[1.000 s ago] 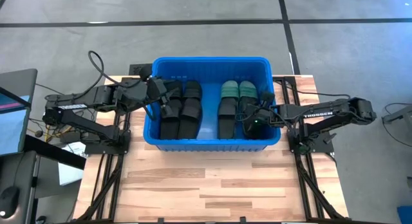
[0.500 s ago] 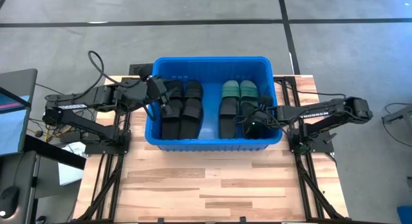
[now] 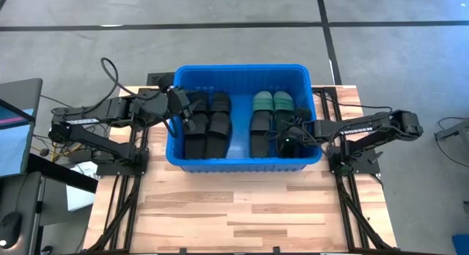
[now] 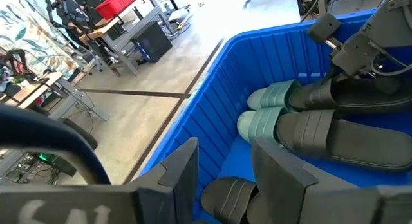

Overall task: Pick and place slides into bin
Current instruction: Put the black slide into the blue bin, then return to Home Position

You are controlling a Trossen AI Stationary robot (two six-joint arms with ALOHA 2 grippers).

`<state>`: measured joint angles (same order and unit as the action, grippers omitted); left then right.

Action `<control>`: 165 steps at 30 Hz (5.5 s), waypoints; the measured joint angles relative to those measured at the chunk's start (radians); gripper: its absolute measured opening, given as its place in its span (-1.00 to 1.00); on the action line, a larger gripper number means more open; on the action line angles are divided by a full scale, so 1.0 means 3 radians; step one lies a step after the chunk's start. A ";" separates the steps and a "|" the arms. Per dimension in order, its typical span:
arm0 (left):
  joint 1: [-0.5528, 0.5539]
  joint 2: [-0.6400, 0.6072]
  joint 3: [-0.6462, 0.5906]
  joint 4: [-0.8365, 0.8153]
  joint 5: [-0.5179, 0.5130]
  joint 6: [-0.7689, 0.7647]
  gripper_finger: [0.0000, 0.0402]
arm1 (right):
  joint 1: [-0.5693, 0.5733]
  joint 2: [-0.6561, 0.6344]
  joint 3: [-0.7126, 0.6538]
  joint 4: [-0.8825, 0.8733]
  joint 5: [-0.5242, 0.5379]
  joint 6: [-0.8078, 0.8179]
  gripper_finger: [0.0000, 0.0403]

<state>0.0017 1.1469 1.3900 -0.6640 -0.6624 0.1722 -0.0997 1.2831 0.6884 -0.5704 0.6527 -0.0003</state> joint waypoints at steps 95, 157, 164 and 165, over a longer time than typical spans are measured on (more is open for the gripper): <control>-0.0003 0.0000 0.0000 0.0438 -0.0180 0.0241 -0.34 | -0.0082 -0.0009 0.2283 -0.2291 -0.0963 0.0527 0.27; 0.0388 -0.2082 -0.1423 0.1083 0.1629 -0.0361 -0.34 | 0.0237 -0.2668 0.0797 0.0559 -0.1910 0.0240 0.27; 0.0388 -0.2099 -0.1468 0.1076 0.1762 -0.0388 -0.34 | 0.0237 -0.2667 0.0797 0.0561 -0.1910 0.0262 0.27; 0.0388 -0.2094 -0.1468 0.1071 0.1762 -0.0388 -0.34 | 0.0237 -0.2668 0.0797 0.0559 -0.1910 0.0264 0.27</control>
<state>0.1181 0.5187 0.9497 -0.3428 -0.1337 0.0559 -0.0284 0.4828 0.9276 -0.4026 0.0795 0.0788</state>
